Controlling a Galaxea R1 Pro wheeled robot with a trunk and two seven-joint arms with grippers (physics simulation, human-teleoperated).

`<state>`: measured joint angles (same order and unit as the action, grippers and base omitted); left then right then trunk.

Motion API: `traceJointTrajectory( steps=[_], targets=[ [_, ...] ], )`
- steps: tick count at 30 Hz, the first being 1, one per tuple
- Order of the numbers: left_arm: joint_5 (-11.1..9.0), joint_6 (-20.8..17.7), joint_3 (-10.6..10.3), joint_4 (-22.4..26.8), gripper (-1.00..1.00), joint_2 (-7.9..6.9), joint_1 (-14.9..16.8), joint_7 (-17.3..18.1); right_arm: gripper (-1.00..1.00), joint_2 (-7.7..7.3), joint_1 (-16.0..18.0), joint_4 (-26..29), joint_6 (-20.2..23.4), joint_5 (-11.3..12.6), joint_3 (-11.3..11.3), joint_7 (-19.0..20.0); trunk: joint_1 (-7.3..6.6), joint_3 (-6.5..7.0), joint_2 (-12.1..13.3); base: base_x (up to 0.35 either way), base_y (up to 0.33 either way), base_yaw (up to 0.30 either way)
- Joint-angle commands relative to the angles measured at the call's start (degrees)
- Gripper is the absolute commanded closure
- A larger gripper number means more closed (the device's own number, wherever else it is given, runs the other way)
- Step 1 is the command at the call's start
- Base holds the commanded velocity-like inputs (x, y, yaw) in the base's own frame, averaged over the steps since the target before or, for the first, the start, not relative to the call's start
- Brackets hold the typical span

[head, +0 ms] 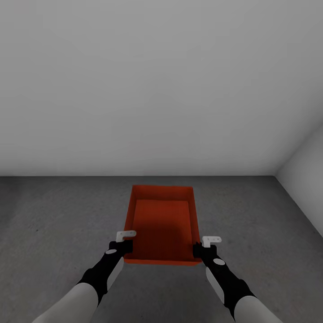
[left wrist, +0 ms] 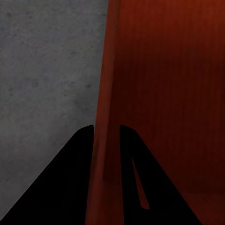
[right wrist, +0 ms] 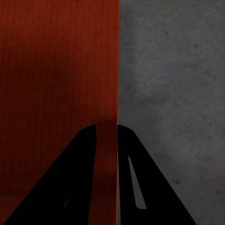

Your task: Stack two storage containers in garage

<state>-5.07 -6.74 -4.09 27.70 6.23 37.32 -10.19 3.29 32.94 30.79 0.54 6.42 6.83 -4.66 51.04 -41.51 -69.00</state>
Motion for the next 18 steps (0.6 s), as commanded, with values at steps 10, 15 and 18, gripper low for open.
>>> traceJointTrajectory(
  steps=[10,15,18],
  targets=[
    [-1.35,-0.3,-0.16,0.01,1.0,-0.08,0.03,-0.7,1.0,-0.13,0.01,0.15,-1.44,0.16,0.44,-1.66,2.2,-1.84,-4.05,0.0,0.0,0.0],
    [-1.35,-0.3,-0.12,-0.08,1.0,-0.08,0.03,-0.7,1.0,-0.21,0.01,0.17,-1.82,0.0,0.45,-1.6,3.3,-2.74,-6.06,0.0,0.0,0.0],
    [-1.35,-0.32,-0.12,0.02,1.0,-0.08,0.03,-0.7,1.0,-0.17,0.01,0.17,-1.88,0.1,0.46,-1.64,3.96,-3.28,-7.26,0.0,0.0,0.0]
  ],
)
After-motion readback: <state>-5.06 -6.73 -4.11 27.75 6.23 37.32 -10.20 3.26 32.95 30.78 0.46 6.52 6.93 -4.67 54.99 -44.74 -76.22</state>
